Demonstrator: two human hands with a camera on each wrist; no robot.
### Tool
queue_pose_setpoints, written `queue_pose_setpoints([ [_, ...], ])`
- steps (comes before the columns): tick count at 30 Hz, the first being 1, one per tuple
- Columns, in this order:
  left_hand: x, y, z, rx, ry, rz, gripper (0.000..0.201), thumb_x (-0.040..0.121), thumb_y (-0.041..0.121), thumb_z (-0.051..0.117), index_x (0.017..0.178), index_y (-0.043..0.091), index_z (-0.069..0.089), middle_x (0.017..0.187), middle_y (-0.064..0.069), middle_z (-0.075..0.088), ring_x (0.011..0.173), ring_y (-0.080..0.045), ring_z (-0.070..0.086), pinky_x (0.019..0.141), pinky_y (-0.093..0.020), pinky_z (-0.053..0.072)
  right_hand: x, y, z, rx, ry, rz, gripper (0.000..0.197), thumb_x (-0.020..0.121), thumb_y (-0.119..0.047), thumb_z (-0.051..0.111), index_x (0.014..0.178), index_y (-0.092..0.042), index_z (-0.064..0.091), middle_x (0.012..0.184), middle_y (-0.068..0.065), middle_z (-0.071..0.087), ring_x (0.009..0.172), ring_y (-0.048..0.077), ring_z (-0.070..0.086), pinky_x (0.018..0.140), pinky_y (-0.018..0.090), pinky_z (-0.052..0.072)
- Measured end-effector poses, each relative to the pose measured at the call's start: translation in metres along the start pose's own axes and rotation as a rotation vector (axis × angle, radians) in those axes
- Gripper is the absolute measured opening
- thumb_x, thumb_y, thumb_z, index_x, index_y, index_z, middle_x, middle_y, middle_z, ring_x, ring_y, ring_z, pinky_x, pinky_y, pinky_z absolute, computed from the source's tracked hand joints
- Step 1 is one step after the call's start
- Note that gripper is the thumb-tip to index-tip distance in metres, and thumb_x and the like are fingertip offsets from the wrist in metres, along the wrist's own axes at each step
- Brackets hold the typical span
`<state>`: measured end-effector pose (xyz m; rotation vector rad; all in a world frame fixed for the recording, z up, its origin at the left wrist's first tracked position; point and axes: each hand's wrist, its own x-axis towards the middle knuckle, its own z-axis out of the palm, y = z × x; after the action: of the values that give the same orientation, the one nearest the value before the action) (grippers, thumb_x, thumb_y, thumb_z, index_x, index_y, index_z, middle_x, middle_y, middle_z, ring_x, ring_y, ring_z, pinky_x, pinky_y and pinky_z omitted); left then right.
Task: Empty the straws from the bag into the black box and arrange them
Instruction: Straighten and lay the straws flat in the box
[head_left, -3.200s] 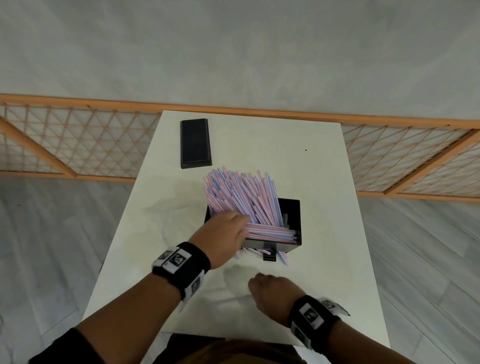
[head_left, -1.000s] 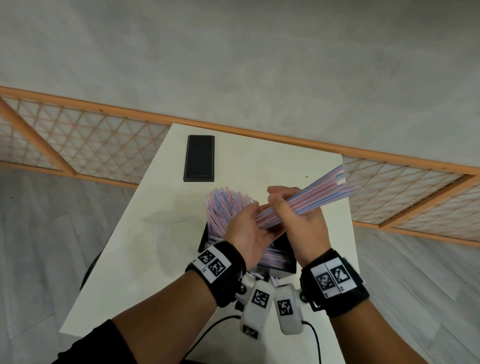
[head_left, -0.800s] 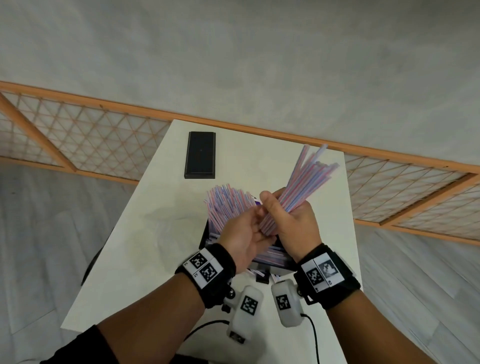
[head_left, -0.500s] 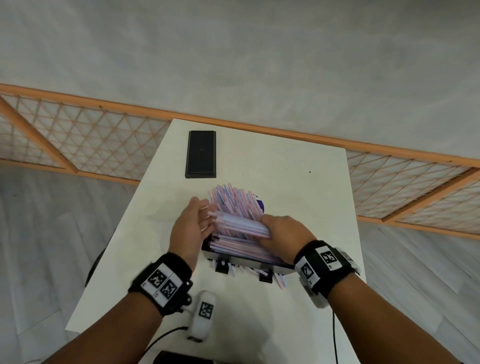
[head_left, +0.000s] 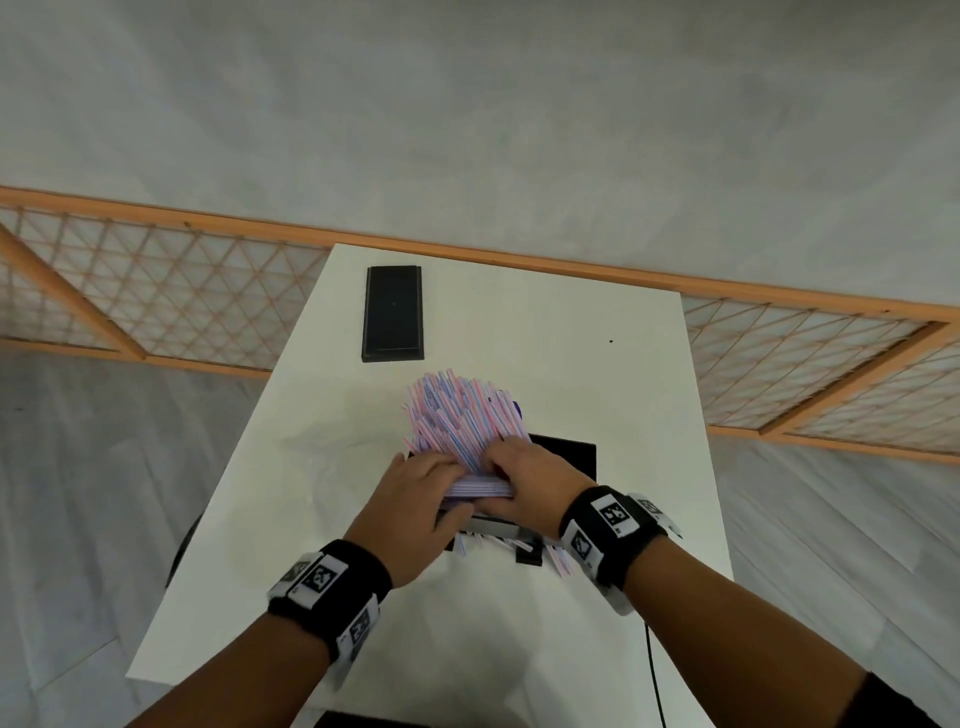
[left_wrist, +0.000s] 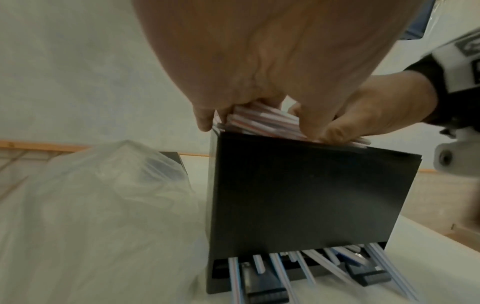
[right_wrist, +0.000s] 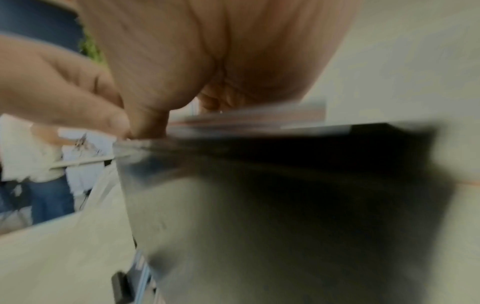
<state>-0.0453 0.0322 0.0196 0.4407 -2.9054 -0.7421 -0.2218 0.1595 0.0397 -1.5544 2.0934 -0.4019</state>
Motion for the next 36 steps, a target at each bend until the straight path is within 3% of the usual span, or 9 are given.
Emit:
queue_pose_setpoints([
  [2, 0.003, -0.003, 0.004, 0.070, -0.013, 0.019, 0.036, 0.101, 0.046, 0.044, 0.122, 0.026, 0.064, 0.119, 0.010, 0.061, 0.108, -0.015, 0.056, 0.100, -0.035, 0.039, -0.009, 0.005, -0.004, 0.052, 0.064, 0.006, 0.039, 0.081, -0.050, 0.075, 0.096, -0.018, 0.058, 0.093, -0.004, 0.055, 0.082, 0.015, 0.051, 0.074, 0.032, 0.046],
  [5, 0.005, -0.005, 0.006, 0.126, -0.002, 0.043, 0.032, 0.105, 0.039, 0.039, 0.119, 0.026, 0.064, 0.116, 0.010, 0.063, 0.108, -0.016, 0.057, 0.103, -0.034, 0.035, -0.025, 0.015, -0.020, 0.012, 0.080, 0.087, 0.036, 0.084, -0.047, 0.074, 0.107, -0.021, 0.063, 0.104, -0.003, 0.061, 0.091, 0.016, 0.058, 0.084, 0.035, 0.051],
  [7, 0.005, -0.008, 0.006, 0.150, -0.002, 0.056, 0.027, 0.100, 0.028, 0.050, 0.122, 0.025, 0.065, 0.118, 0.007, 0.063, 0.108, -0.017, 0.057, 0.106, -0.034, 0.033, -0.033, 0.022, -0.028, -0.051, 0.000, 0.166, 0.040, 0.087, -0.050, 0.068, 0.113, -0.020, 0.062, 0.112, -0.001, 0.061, 0.098, 0.019, 0.060, 0.088, 0.037, 0.051],
  [11, 0.005, -0.010, 0.005, 0.213, -0.072, 0.016, 0.049, 0.082, 0.015, 0.068, 0.129, 0.027, 0.064, 0.122, 0.005, 0.063, 0.110, -0.022, 0.060, 0.104, -0.040, 0.042, -0.038, 0.025, -0.024, -0.092, -0.159, 0.205, 0.049, 0.086, -0.070, 0.055, 0.105, -0.025, 0.060, 0.103, -0.003, 0.058, 0.091, 0.019, 0.059, 0.082, 0.037, 0.052],
  [15, 0.004, -0.001, 0.007, 0.278, -0.017, 0.060, 0.030, 0.100, 0.040, 0.049, 0.125, 0.027, 0.062, 0.115, 0.009, 0.064, 0.105, -0.020, 0.061, 0.098, -0.039, 0.043, -0.032, 0.018, -0.017, -0.155, -0.287, 0.224, 0.061, 0.072, -0.084, 0.058, 0.098, -0.029, 0.056, 0.094, -0.006, 0.059, 0.083, 0.016, 0.059, 0.073, 0.032, 0.052],
  [19, 0.000, 0.001, 0.015, 0.249, -0.073, 0.092, 0.067, 0.091, 0.081, 0.040, 0.125, 0.026, 0.058, 0.115, 0.012, 0.060, 0.106, -0.013, 0.055, 0.108, -0.037, 0.038, -0.013, 0.014, -0.014, -0.229, -0.434, 0.300, 0.070, 0.064, -0.077, 0.073, 0.108, -0.024, 0.059, 0.098, -0.001, 0.066, 0.085, 0.019, 0.063, 0.076, 0.032, 0.055],
  [26, 0.006, -0.006, 0.028, 0.252, -0.044, 0.086, 0.052, 0.091, 0.068, 0.042, 0.118, 0.026, 0.059, 0.108, 0.009, 0.063, 0.098, -0.018, 0.058, 0.094, -0.033, 0.044, 0.013, 0.013, -0.017, -0.260, -0.608, 0.370, 0.091, 0.033, -0.086, 0.073, 0.098, -0.022, 0.074, 0.088, 0.003, 0.077, 0.080, 0.022, 0.075, 0.074, 0.036, 0.063],
  [32, 0.010, -0.010, 0.027, 0.246, -0.102, 0.081, 0.055, 0.093, 0.069, 0.038, 0.126, 0.028, 0.055, 0.116, 0.009, 0.061, 0.105, -0.016, 0.056, 0.097, -0.032, 0.041, 0.004, 0.007, -0.018, -0.269, -0.503, 0.327, 0.069, 0.053, -0.071, 0.082, 0.100, -0.022, 0.065, 0.090, 0.000, 0.070, 0.078, 0.018, 0.067, 0.073, 0.033, 0.061],
  [36, 0.009, -0.010, 0.027, 0.219, -0.079, 0.098, 0.053, 0.094, 0.067, 0.041, 0.124, 0.026, 0.057, 0.112, 0.007, 0.063, 0.102, -0.017, 0.059, 0.095, -0.033, 0.046, -0.011, 0.004, -0.019, -0.250, -0.369, 0.316, 0.065, 0.063, -0.071, 0.078, 0.104, -0.024, 0.059, 0.094, -0.002, 0.066, 0.080, 0.018, 0.062, 0.068, 0.029, 0.051],
])
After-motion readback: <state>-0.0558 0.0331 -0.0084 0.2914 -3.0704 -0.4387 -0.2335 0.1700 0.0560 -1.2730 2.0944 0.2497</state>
